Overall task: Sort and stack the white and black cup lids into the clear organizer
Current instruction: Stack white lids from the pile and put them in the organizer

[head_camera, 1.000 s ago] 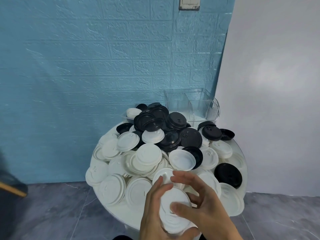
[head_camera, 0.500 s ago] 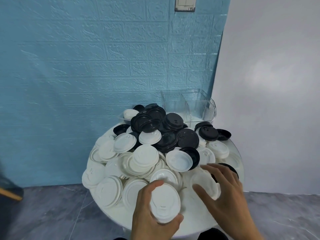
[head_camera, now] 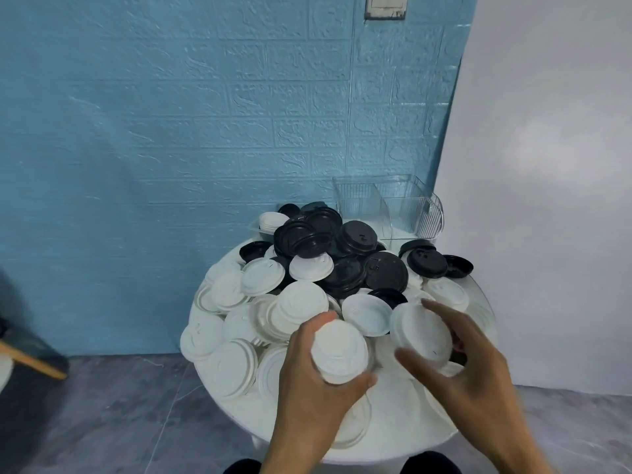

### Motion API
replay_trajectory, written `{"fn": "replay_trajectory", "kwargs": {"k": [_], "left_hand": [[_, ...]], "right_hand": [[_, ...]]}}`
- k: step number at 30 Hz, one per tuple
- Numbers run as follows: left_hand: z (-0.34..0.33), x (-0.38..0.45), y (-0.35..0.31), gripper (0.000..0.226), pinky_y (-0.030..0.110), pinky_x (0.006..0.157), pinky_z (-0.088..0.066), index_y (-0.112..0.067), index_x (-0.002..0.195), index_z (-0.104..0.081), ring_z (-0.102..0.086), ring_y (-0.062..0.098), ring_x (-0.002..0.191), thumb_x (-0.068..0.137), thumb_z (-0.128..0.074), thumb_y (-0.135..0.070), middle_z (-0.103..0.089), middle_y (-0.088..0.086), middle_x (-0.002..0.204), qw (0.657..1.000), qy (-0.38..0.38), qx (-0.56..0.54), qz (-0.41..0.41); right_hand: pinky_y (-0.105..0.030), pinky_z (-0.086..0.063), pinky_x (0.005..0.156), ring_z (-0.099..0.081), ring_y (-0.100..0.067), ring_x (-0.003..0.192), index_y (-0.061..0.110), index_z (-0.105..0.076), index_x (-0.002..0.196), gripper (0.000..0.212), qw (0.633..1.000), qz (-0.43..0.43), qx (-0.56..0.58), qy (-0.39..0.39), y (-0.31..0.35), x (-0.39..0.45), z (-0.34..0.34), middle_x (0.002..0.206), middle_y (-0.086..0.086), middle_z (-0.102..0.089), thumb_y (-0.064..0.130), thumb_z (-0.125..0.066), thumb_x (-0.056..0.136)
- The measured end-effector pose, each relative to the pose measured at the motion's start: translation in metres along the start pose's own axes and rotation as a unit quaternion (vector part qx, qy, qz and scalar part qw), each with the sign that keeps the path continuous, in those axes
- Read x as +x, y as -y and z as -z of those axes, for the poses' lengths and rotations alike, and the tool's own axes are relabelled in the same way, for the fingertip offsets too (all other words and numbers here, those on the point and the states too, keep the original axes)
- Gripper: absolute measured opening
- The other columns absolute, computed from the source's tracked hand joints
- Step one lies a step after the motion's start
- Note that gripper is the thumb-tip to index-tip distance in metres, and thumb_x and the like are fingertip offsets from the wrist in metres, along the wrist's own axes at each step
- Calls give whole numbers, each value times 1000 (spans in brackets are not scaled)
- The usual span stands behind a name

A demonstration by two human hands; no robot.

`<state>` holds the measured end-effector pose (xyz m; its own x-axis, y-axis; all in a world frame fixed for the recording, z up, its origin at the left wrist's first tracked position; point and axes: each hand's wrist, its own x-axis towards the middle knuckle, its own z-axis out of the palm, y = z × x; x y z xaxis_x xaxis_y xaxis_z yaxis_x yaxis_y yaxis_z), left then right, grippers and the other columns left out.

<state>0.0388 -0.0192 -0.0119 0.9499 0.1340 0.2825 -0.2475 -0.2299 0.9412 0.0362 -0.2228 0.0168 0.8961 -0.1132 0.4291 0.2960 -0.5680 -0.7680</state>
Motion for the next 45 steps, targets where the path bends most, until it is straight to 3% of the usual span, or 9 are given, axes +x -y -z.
{"fn": "replay_trajectory", "kwargs": {"k": [5, 11, 17, 21, 24, 27, 34, 38, 45], "left_hand": [[-7, 13, -5, 87, 46, 98, -58, -57, 128, -54, -67, 15, 120, 51, -93, -41, -69, -13, 130, 997, 32, -58, 33], [-7, 21, -5, 96, 18, 83, -58, -54, 135, -48, -67, 6, 119, 53, -93, -33, -68, -20, 129, 994, 43, -94, 19], [-1, 27, -10, 94, 28, 94, -58, -53, 139, -49, -66, 6, 121, 60, -94, -29, -67, -19, 132, 995, 34, -96, 8], [3, 30, -10, 77, 20, 91, -56, -53, 127, -60, -65, -2, 117, 61, -93, -34, -69, -25, 125, 997, 8, -81, 9], [10, 32, -8, 76, 11, 90, -51, -48, 122, -63, -62, -10, 111, 58, -99, -28, -67, -32, 118, 997, -15, -70, 6], [20, 33, -4, 80, 2, 85, -45, -43, 120, -64, -58, -15, 110, 50, -99, -27, -63, -37, 116, 998, -23, -61, 7], [27, 34, 1, 83, 2, 88, -44, -38, 124, -63, -58, -12, 113, 49, -96, -28, -64, -35, 119, 998, -9, -59, -3], [24, 35, 2, 84, 3, 88, -44, -36, 125, -62, -58, -13, 110, 47, -95, -30, -63, -37, 116, 998, 0, -64, -4], [19, 38, 7, 88, 9, 92, -47, -43, 126, -60, -58, -8, 115, 45, -96, -39, -62, -34, 119, 998, 6, -63, -1]], "right_hand": [[-38, -45, 104, -53, -9, 128, 46, -58, 125, 59, 987, 77, 60, 128, 35, 13, -38, 132, 22, -58, 54, -81, 71], [-37, -44, 110, -51, -10, 132, 32, -66, 126, 55, 966, 48, 174, 187, 32, 29, -58, 131, 16, -60, 26, -89, 76], [-8, -35, 106, -42, 6, 137, 29, -65, 133, 42, 948, 23, 237, 213, 32, 26, -69, 140, 27, -52, 44, -61, 94], [-19, -29, 115, -32, 7, 143, 35, -56, 141, 43, 940, 28, 218, 261, 31, 29, -63, 152, 25, -43, 45, -53, 99], [-26, -32, 114, -37, 7, 139, 46, -51, 141, 44, 967, 43, 152, 198, 18, 34, -50, 146, 28, -47, 51, -57, 97], [-21, -20, 110, -35, 6, 134, 50, -50, 137, 50, 990, 74, -37, 113, -2, 45, -37, 138, 33, -45, 64, -60, 90], [-8, 6, 102, -24, 2, 131, 47, -54, 135, 65, 959, 94, -183, 195, -20, 55, -51, 131, 38, -44, 83, -48, 80], [-10, 13, 100, -18, 4, 137, 48, -52, 136, 44, 952, 97, -192, 219, -23, 61, -49, 128, 42, -46, 53, -59, 92], [-24, -13, 100, -35, 15, 125, 44, -65, 103, 18, 979, 89, -128, 129, -15, 61, -48, 110, 47, -53, 26, -62, 98]]}}
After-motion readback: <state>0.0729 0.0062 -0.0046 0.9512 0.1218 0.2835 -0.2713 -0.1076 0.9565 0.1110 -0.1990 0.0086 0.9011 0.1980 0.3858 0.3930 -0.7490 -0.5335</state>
